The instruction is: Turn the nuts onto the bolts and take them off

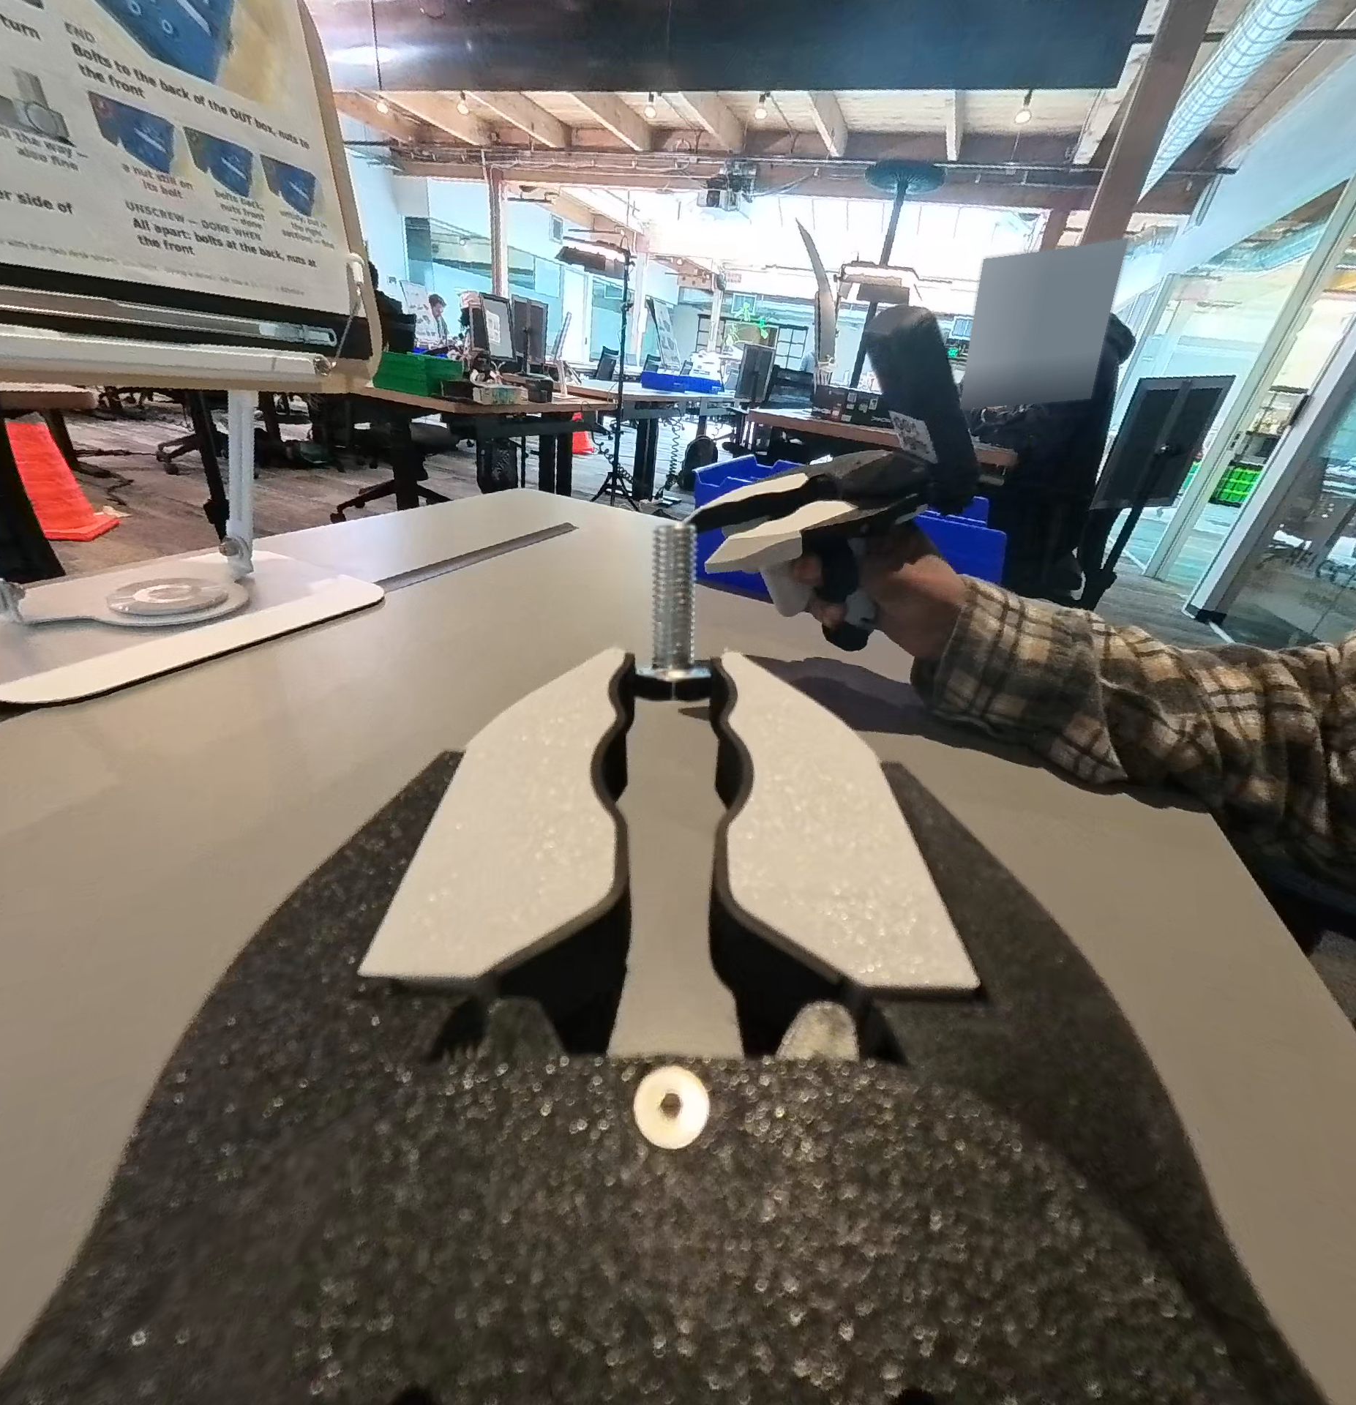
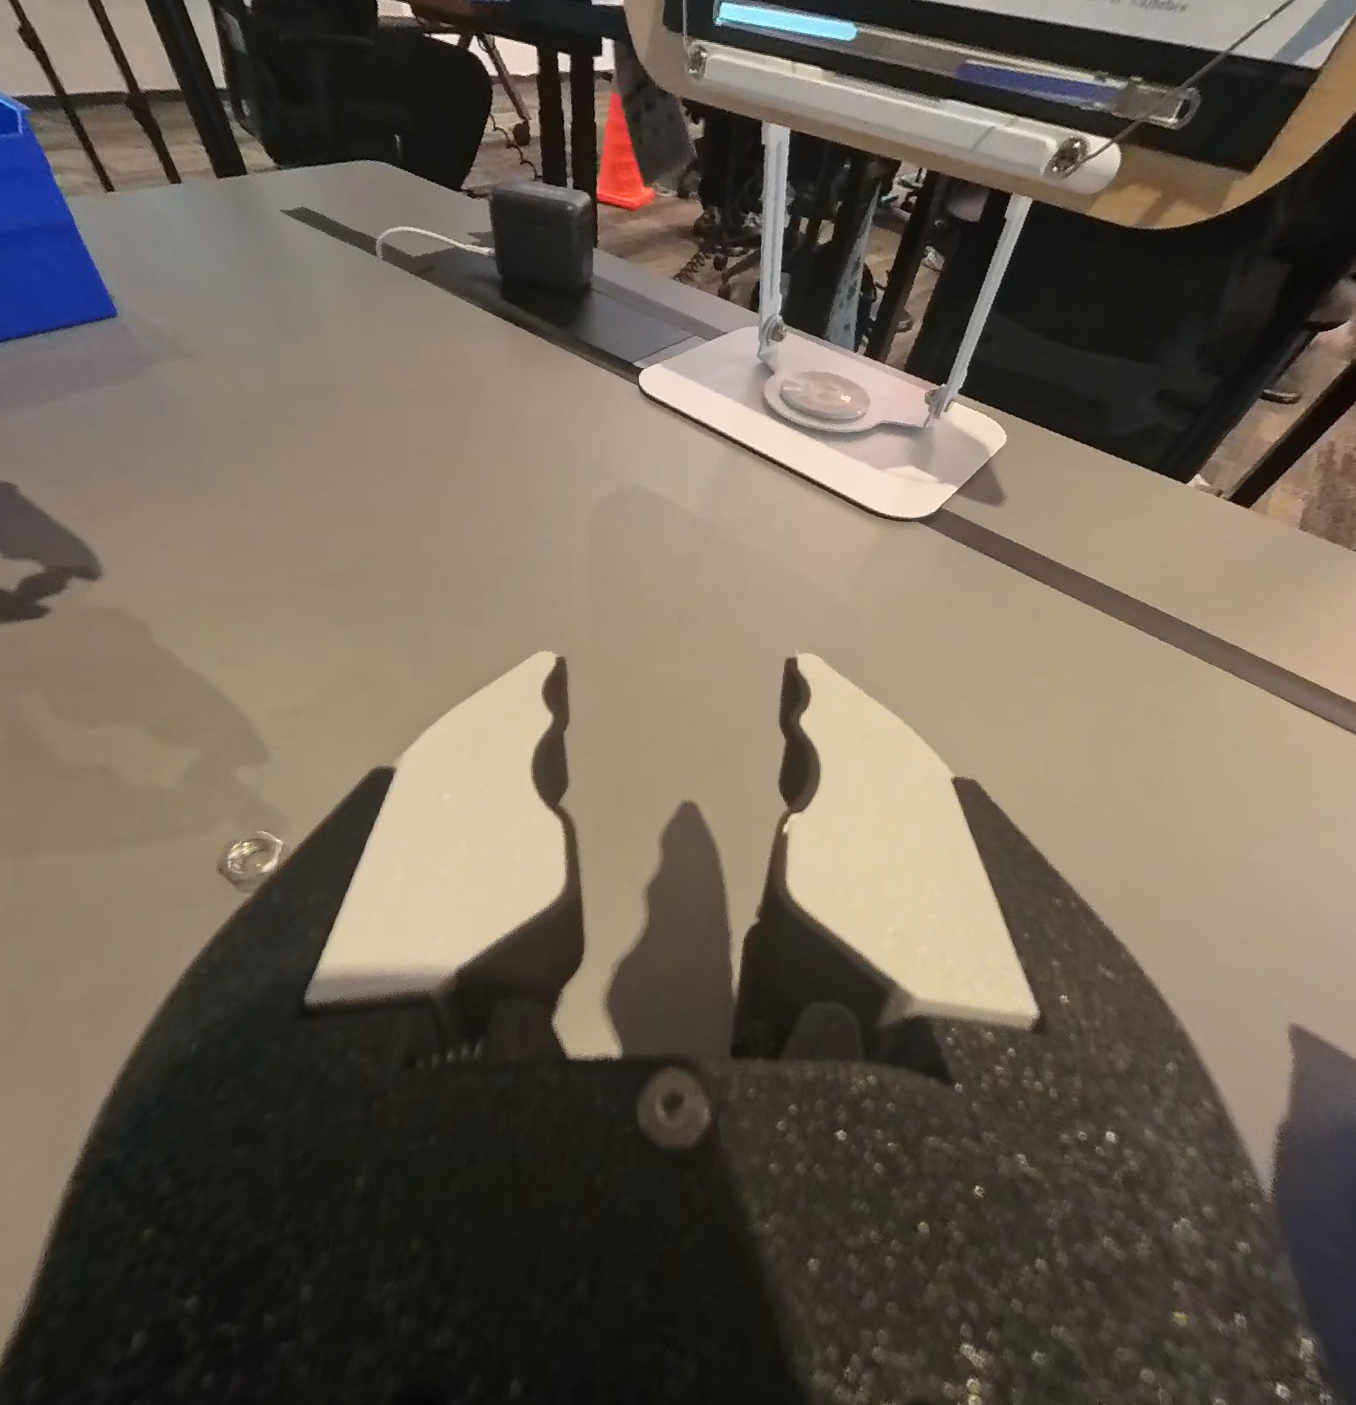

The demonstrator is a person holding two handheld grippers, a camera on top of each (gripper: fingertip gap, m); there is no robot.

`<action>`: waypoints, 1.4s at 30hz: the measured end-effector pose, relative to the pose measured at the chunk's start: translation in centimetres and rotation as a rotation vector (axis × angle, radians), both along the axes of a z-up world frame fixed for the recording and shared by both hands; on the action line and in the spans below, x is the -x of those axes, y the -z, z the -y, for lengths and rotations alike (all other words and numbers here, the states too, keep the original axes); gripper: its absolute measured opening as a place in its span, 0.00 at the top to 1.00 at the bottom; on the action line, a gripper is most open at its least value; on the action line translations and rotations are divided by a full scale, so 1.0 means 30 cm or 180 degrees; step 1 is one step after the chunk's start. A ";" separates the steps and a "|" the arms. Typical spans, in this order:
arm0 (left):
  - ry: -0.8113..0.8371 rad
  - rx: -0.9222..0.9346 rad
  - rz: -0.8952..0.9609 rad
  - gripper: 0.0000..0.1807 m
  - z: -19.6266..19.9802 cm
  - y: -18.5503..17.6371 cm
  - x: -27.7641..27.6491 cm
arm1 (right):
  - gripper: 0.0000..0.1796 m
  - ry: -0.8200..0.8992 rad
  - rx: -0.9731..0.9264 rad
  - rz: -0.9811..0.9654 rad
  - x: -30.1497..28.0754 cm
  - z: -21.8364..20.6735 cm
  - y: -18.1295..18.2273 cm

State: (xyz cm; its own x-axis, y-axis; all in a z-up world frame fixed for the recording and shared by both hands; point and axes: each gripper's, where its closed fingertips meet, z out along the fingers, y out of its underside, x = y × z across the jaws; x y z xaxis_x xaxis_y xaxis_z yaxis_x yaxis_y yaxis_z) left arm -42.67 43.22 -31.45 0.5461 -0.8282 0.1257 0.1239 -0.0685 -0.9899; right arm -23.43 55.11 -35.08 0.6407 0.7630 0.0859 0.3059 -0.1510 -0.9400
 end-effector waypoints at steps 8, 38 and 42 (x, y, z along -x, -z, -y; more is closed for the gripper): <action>-0.0079 -0.0009 -0.0057 0.90 -0.007 -0.002 0.012 | 0.74 -0.1219 0.0334 -0.0058 0.152 0.186 -0.032; -0.0237 0.0276 -0.0069 1.00 -0.046 0.035 0.058 | 0.85 -0.2150 0.0899 0.1628 0.245 0.399 0.292; -0.0426 0.0150 0.0034 1.00 -0.062 0.013 0.080 | 0.85 -0.2137 0.0900 0.1627 0.248 0.398 0.292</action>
State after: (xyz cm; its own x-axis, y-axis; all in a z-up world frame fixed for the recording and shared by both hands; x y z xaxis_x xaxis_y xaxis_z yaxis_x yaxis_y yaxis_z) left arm -45.07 45.09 -31.84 0.6496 -0.7412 0.1692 0.1456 -0.0971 -0.9846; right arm -30.86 43.17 -43.84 -0.0144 0.9999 -0.0096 0.7853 0.0054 -0.6191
